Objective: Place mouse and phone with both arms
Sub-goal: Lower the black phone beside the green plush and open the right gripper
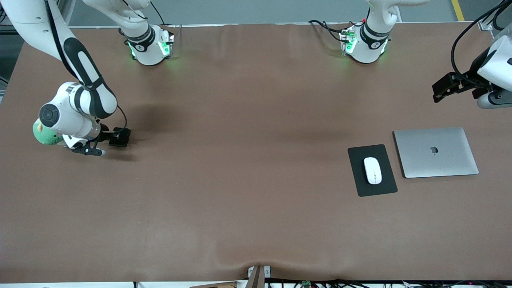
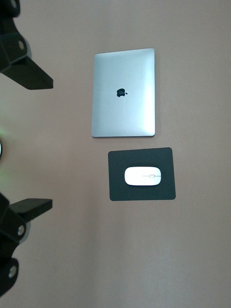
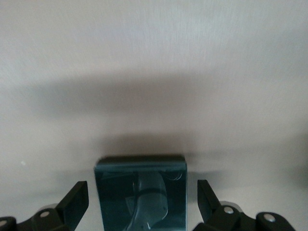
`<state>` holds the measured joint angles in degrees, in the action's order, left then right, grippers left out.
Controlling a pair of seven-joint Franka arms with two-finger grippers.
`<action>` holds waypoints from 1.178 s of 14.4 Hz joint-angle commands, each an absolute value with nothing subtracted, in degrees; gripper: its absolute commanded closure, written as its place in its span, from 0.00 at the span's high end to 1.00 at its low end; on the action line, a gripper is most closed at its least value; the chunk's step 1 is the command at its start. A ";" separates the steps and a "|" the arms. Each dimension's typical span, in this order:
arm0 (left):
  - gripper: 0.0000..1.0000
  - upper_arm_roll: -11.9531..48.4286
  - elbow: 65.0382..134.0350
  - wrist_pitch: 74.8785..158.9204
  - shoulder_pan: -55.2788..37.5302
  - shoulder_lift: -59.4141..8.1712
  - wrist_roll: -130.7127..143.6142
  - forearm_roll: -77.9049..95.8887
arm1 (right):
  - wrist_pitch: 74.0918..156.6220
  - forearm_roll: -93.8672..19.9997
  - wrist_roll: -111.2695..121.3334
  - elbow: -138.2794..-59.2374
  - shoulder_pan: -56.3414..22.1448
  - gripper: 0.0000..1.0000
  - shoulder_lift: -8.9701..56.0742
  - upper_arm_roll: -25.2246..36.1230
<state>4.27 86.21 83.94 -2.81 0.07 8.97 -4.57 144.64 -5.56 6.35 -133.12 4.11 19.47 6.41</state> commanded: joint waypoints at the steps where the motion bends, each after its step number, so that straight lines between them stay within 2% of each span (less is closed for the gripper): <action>1: 1.00 4.13 86.75 83.41 -2.72 0.88 7.82 -3.69 | 137.92 -5.27 6.86 -126.59 4.92 1.00 18.89 5.54; 6: 1.00 4.13 86.31 82.88 -2.64 1.06 7.03 -3.69 | 134.83 -5.80 6.77 -115.07 3.95 1.00 19.34 5.36; 11: 1.00 3.96 86.13 82.88 -2.55 1.14 6.86 -3.69 | 114.81 -5.80 6.50 -95.83 4.04 1.00 20.74 5.10; 13: 1.00 3.96 86.22 82.88 -2.20 1.23 6.86 -3.69 | 109.89 -5.28 6.50 -90.20 4.65 1.00 20.83 3.96; 17: 1.00 3.96 86.13 82.88 -2.11 1.14 6.86 -3.34 | 105.65 -5.28 6.68 -85.10 3.43 1.00 19.34 4.31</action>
<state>4.15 86.03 83.59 -2.45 0.11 8.27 -4.57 108.16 -5.58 6.35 -88.97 3.73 19.32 4.67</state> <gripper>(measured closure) 0.000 0.000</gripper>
